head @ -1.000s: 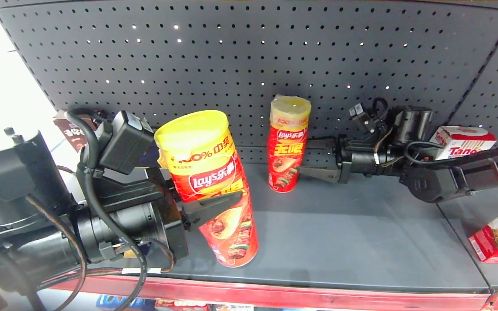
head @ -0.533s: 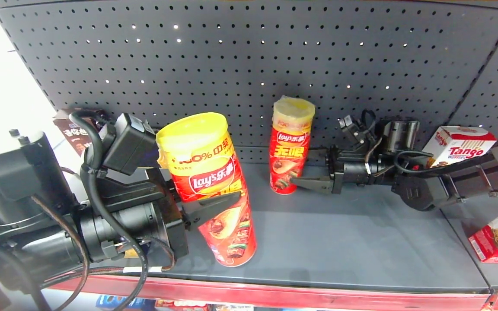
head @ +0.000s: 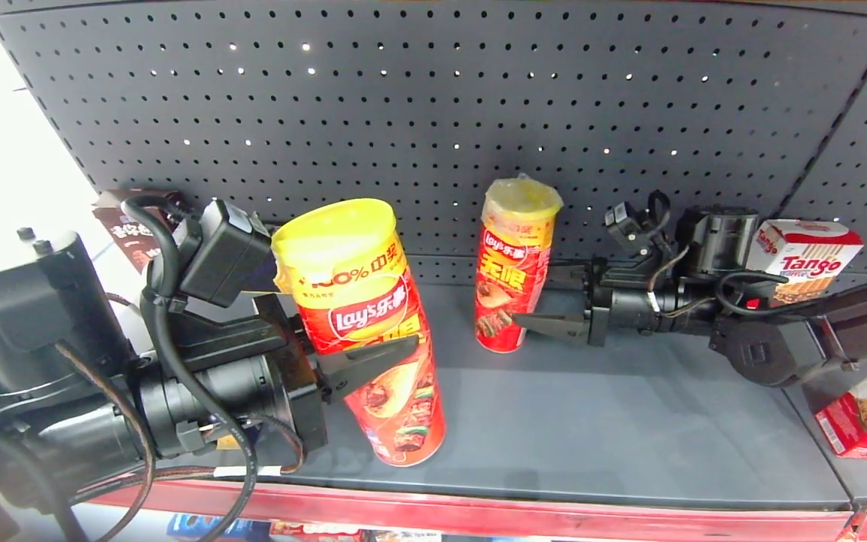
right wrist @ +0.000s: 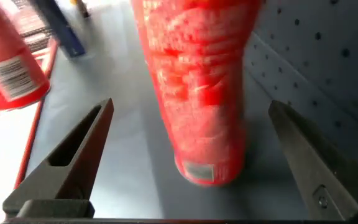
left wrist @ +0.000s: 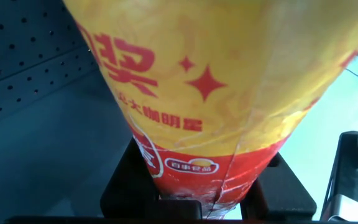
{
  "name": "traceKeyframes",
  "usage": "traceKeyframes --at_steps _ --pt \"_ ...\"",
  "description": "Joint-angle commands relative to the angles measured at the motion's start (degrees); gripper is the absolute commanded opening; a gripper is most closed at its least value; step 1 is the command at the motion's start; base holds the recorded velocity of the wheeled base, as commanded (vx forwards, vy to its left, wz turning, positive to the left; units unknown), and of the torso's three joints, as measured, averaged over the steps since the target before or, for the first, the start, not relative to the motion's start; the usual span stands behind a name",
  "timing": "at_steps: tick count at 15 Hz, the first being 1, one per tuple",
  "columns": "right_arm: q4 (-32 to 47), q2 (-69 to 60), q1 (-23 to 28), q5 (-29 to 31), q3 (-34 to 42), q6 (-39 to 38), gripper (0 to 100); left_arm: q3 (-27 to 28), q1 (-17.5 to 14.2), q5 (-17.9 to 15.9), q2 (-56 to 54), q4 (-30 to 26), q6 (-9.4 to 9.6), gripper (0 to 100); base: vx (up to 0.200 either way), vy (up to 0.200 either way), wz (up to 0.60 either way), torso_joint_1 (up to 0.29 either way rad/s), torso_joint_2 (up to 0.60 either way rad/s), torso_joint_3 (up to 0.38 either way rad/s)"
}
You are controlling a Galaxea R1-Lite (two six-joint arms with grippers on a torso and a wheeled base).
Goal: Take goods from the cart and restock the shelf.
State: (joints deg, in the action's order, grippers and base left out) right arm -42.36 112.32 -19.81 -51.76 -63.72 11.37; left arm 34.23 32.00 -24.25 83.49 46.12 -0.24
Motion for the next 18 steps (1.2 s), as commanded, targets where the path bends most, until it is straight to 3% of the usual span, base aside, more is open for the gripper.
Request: traceKeyframes --at_steps 1,9,10,18 --pt "0.2 0.7 -1.0 1.4 -1.2 0.0 100 0.0 0.0 0.0 0.0 0.0 -0.02 0 0.000 0.000 0.00 0.000 0.00 0.000" --pt "-0.4 6.7 -4.6 9.5 -6.2 -0.4 100 -0.3 0.0 -0.1 0.4 0.0 -0.02 0 0.000 0.000 0.00 0.000 0.00 0.000" --pt "-0.6 7.1 -4.6 9.0 -6.5 -0.5 0 -0.3 0.0 0.0 0.4 0.0 -0.02 0 0.000 0.000 0.00 0.000 0.00 0.000" --pt "-2.0 3.4 -4.5 8.4 -4.2 -1.4 0 -1.0 -0.1 0.0 0.4 0.2 0.07 0 0.000 0.000 0.00 0.000 0.00 0.000"
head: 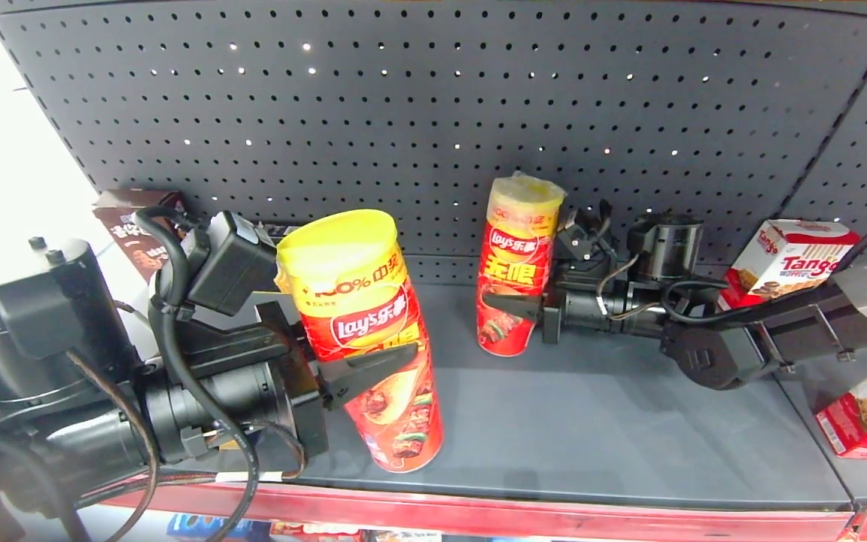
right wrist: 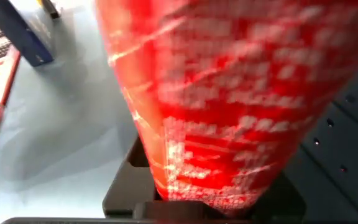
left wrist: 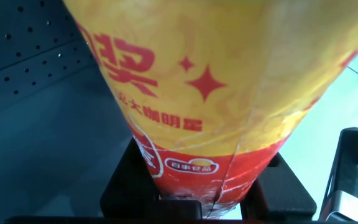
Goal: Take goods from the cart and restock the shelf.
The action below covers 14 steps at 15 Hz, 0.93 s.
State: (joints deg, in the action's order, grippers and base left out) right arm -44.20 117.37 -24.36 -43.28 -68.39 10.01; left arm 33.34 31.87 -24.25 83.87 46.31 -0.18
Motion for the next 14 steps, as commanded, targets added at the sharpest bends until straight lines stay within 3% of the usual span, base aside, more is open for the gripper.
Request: traceKeyframes --at_steps 1,5,8,14 --pt "-0.2 -3.4 0.4 -1.4 1.1 0.0 0 -0.2 -0.1 -0.1 0.0 0.5 -0.08 0 0.000 0.000 0.00 0.000 0.00 0.000" --pt "-0.3 -12.5 0.0 -5.2 7.8 0.2 0 -0.1 -0.4 -0.1 -0.2 0.6 -0.08 0 0.000 0.000 0.00 0.000 0.00 0.000" --pt "-1.7 -20.1 -0.4 -11.4 19.6 1.2 0 -0.1 -0.7 -0.1 -0.4 0.6 -0.08 0 0.000 0.000 0.00 0.000 0.00 0.000" --pt "-9.9 -18.3 -1.0 -12.8 33.5 6.1 0 0.0 -0.8 0.1 -0.2 0.6 -0.08 0 0.000 0.000 0.00 0.000 0.00 0.000"
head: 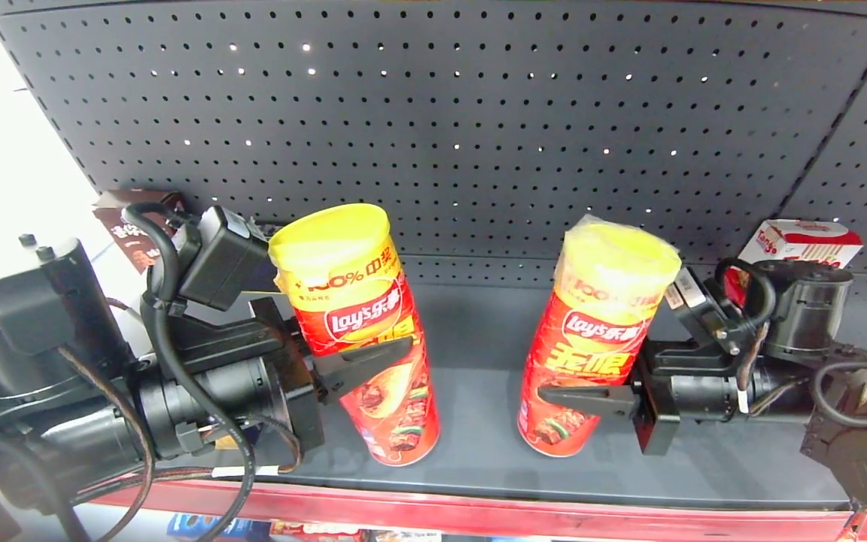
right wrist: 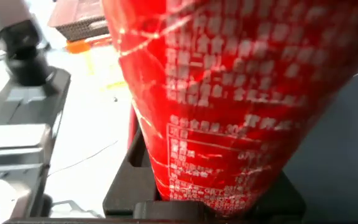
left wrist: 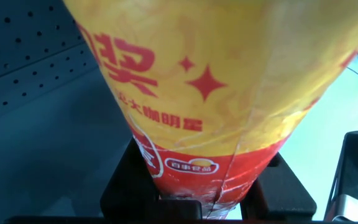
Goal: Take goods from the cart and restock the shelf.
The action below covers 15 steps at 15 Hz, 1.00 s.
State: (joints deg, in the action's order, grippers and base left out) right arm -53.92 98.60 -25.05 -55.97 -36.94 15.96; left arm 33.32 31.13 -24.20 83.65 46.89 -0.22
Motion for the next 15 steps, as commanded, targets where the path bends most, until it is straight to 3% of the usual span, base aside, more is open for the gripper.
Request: traceKeyframes --at_steps 1,10,11,15 --pt "-2.2 1.9 -0.3 0.0 2.8 0.1 0 0.0 0.0 0.0 0.0 0.0 -0.04 0 0.000 0.000 0.00 0.000 0.00 0.000" --pt "-6.0 6.6 -1.0 0.3 2.8 0.3 0 -0.1 0.0 0.0 0.4 0.0 -0.04 0 0.000 0.000 0.00 0.000 0.00 0.000" --pt "-6.0 6.6 -1.0 0.5 2.7 0.4 100 -0.1 0.0 0.0 0.4 0.0 -0.04 0 0.000 0.000 0.00 0.000 0.00 0.000" --pt "-6.1 5.1 -0.3 0.7 2.8 0.5 100 -0.1 0.2 -0.1 0.4 0.0 -0.04 0 0.000 0.000 0.00 0.000 0.00 0.000"
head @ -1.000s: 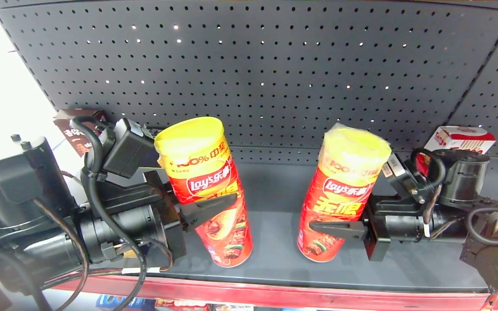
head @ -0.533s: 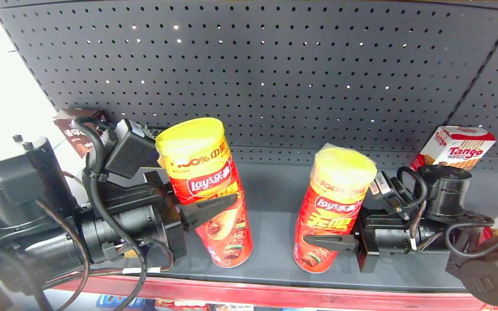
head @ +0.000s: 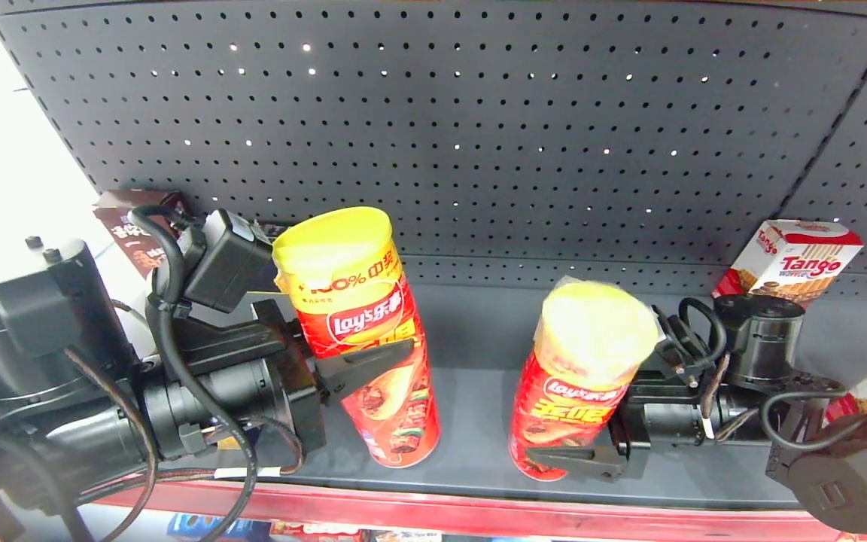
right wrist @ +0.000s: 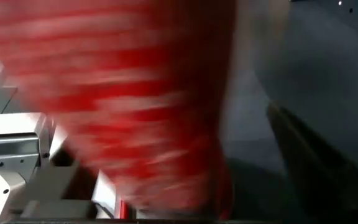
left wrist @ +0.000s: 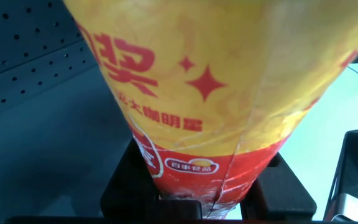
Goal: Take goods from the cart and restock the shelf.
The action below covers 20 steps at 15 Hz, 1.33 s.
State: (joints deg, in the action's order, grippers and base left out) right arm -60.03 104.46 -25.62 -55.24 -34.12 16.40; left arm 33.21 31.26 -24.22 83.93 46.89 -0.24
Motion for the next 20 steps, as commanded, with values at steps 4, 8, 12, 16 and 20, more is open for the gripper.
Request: traceKeyframes --at_steps 4,8,12,16,20 --pt "0.5 -7.3 2.6 0.0 1.2 0.0 100 0.2 0.1 0.0 0.1 0.0 -0.02 0 0.000 0.000 0.00 0.000 0.00 0.000" --pt "0.7 -15.6 7.1 -0.1 5.6 -0.7 100 0.1 0.7 -0.1 0.0 0.0 -0.02 0 0.000 0.000 0.00 0.000 0.00 0.000" --pt "0.8 -28.3 13.6 -0.1 10.4 -6.2 100 -0.2 0.7 0.0 -0.6 0.0 -0.02 0 0.000 0.000 0.00 0.000 0.00 0.000" --pt "3.3 -41.4 28.7 -0.1 13.4 -8.7 100 0.1 0.5 -0.1 -0.6 0.0 0.07 0 0.000 0.000 0.00 0.000 0.00 0.000" --pt "8.3 -53.0 35.2 5.1 21.6 -10.8 100 -1.0 0.3 0.1 -1.6 0.0 0.07 0 0.000 0.000 0.00 0.000 0.00 0.000"
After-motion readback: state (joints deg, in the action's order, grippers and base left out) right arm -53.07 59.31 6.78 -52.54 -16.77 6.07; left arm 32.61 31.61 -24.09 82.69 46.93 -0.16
